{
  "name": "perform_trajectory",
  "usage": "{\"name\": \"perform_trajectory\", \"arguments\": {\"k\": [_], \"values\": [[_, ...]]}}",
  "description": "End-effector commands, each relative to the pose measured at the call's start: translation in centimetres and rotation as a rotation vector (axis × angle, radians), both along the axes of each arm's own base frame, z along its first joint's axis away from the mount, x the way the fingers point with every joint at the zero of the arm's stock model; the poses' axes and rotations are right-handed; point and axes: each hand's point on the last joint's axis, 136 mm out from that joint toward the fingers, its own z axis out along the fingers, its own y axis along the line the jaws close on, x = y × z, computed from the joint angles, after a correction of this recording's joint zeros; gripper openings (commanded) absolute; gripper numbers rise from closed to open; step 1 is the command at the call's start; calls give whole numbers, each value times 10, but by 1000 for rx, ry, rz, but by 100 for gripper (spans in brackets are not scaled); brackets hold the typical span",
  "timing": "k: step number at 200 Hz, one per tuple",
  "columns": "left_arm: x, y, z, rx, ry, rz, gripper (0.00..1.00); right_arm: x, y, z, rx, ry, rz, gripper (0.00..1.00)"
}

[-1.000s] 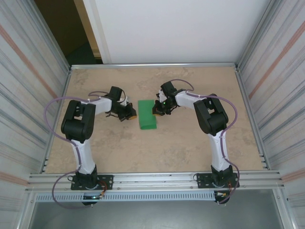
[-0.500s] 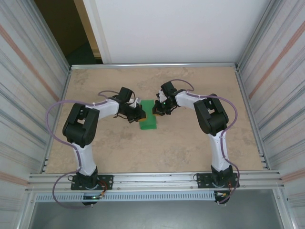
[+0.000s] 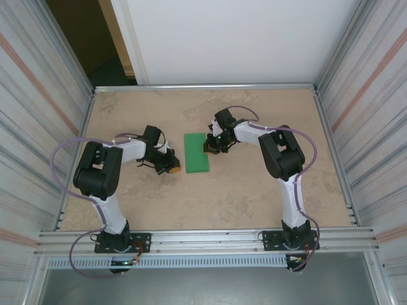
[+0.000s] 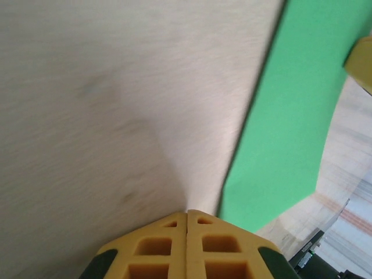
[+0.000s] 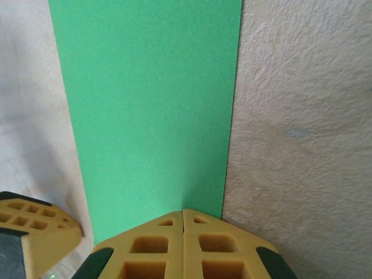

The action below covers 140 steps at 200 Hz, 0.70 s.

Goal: Fold a paper plane with a square sheet of paper (pick it up from the middle)
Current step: First fold the square sheet of paper in half at the center of the table.

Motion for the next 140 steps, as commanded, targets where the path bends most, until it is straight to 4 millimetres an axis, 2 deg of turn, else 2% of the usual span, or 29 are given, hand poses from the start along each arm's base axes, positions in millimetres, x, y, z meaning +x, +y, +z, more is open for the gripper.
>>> {"name": "perform_trajectory", "arguments": {"k": [1, 31, 54, 70, 104, 122, 140], "values": [[-1, -5, 19, -24, -30, -1, 0, -95, -97, -119, -495, 332, -11, 0], [15, -34, 36, -73, -96, -26, 0, -95, -98, -119, -495, 332, -12, 0], [22, -49, 26, -59, -82, -47, 0, -96, -98, -120, -495, 336, -14, 0], [27, -52, 17, -49, -71, -43, 0, -97, -98, -120, -495, 338, -14, 0], [29, -44, -1, -7, -43, -29, 0, -97, -98, -120, -496, 338, -13, 0], [24, -29, -10, 16, -26, -13, 0, -96, -96, -118, -483, 336, -10, 0], [22, -12, -9, 40, -36, -5, 0, -94, -94, -116, -476, 331, -9, 0]]}}
